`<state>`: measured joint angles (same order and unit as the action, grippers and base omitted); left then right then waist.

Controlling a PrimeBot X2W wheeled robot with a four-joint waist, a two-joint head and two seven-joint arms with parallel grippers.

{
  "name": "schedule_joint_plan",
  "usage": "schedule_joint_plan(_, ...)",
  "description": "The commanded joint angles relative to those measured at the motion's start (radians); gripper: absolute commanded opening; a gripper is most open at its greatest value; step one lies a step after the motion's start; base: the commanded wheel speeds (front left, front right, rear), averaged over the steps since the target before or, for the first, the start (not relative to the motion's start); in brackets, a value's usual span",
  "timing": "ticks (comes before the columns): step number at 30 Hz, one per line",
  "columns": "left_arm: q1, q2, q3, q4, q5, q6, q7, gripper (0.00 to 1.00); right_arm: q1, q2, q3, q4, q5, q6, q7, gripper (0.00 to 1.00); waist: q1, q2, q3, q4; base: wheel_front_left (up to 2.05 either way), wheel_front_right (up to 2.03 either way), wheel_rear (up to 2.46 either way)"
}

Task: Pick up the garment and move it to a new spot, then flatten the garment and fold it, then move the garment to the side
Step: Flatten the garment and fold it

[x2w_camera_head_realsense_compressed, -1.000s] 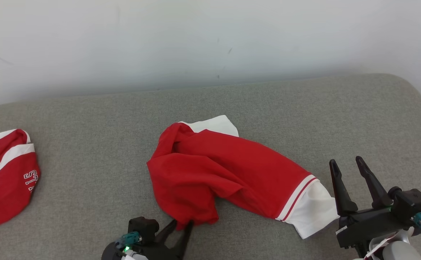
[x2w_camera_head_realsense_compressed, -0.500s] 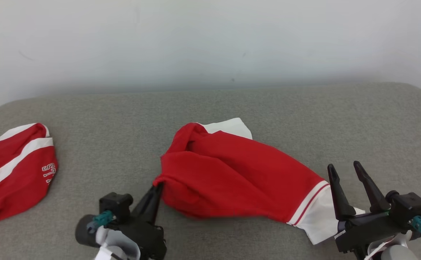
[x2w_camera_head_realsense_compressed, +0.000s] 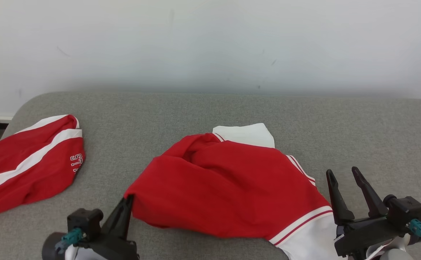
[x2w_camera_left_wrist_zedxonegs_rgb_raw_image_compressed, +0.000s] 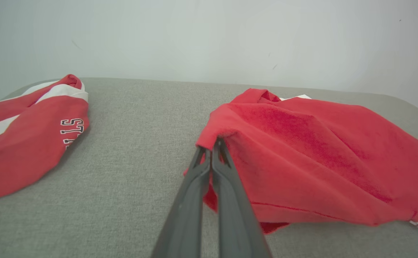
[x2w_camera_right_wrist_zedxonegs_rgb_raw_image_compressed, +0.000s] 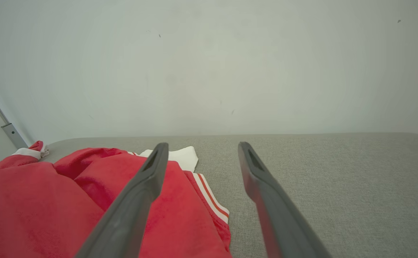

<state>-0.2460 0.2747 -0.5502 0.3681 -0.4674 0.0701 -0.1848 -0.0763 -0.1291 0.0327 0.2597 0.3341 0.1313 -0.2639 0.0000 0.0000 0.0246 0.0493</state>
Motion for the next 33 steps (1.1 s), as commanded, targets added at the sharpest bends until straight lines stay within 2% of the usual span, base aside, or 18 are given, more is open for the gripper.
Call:
schedule_joint_plan(1,0.015,0.004,-0.001,-0.004,-0.01,-0.005,0.004,0.0,-0.004,-0.005,0.0,0.003,0.006,-0.001,-0.002,1.0,0.0,0.0,0.002,0.004,0.0,0.0,0.0)
schedule_joint_plan(11,0.046,-0.042,-0.039,0.141,-0.062,-0.065,0.02,0.0,-0.02,-0.014,0.012,0.009,0.009,-0.001,-0.002,1.0,0.0,0.0,0.012,-0.005,0.0,0.0,0.0)
schedule_joint_plan(12,0.04,-0.046,-0.036,0.152,-0.066,-0.067,0.012,0.14,-0.021,-0.015,0.011,0.008,0.01,-0.001,-0.002,1.0,0.0,0.0,0.013,-0.006,0.0,0.0,0.0)
schedule_joint_plan(13,0.033,-0.048,-0.028,0.161,-0.069,-0.063,-0.001,0.41,-0.021,-0.016,0.011,0.007,0.01,-0.001,-0.002,1.0,0.0,0.0,0.014,-0.007,0.0,0.0,0.0)
schedule_joint_plan(14,0.027,-0.047,-0.018,0.168,-0.07,-0.052,-0.012,1.0,-0.02,-0.017,0.009,0.007,0.01,-0.001,-0.002,1.0,0.0,0.0,0.014,-0.007,0.0,0.0,0.0)
schedule_joint_plan(20,0.006,-0.031,0.018,0.174,-0.055,-0.018,-0.056,1.0,-0.017,-0.013,0.002,0.006,0.005,-0.001,-0.002,1.0,0.0,0.0,0.012,-0.004,0.0,0.0,0.0)
schedule_joint_plan(33,0.046,0.002,0.071,0.137,-0.08,0.017,-0.073,1.0,-0.018,-0.009,-0.001,0.003,0.003,-0.001,-0.002,1.0,0.0,0.0,0.018,0.006,0.0,0.0,0.0)
